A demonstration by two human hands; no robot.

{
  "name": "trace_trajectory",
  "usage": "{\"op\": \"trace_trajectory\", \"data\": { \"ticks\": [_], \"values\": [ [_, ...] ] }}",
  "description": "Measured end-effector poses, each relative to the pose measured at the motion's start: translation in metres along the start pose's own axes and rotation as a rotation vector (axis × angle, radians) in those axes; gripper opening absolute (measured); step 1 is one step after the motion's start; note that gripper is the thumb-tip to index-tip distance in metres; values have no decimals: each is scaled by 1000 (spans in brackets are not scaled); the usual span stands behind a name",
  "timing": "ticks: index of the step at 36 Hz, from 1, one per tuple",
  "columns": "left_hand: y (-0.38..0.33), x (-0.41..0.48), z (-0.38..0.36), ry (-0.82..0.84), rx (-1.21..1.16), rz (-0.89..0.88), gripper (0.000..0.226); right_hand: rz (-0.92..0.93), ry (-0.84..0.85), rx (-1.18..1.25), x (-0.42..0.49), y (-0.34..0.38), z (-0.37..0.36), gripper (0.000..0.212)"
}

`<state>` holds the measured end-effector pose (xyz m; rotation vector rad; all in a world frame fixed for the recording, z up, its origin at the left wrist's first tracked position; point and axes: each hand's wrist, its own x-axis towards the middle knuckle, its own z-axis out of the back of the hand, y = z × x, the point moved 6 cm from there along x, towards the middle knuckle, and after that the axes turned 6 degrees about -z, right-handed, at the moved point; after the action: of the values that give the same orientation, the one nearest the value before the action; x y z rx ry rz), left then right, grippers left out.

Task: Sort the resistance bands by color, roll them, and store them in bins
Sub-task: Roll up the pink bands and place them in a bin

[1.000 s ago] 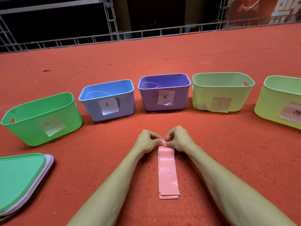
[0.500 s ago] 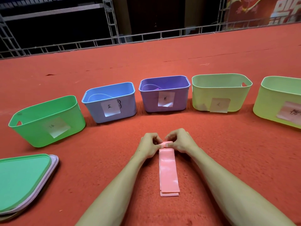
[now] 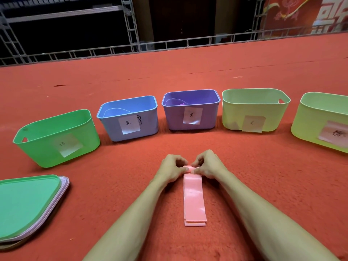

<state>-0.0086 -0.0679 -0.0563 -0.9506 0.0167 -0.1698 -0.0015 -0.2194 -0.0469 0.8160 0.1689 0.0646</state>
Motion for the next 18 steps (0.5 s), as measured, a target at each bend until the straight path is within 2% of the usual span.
{"op": "trace_trajectory", "data": {
  "ticks": [3, 9, 14, 18],
  "values": [
    [0, -3, 1, -17, -6, 5, 11, 21, 23, 19, -2, 1, 2, 11],
    [0, -7, -2, -43, -33, -12, 19, 27, 74, 45, -1, -2, 6, 5],
    [-1, -11, -3, -61, -39, -49, 22, 36, 45, -13, -4, 1, 2, 33],
    [-2, -12, -4, -27, -94, -39, 21, 23, 61, -68, -6, 3, 3, 22]
  ]
}}
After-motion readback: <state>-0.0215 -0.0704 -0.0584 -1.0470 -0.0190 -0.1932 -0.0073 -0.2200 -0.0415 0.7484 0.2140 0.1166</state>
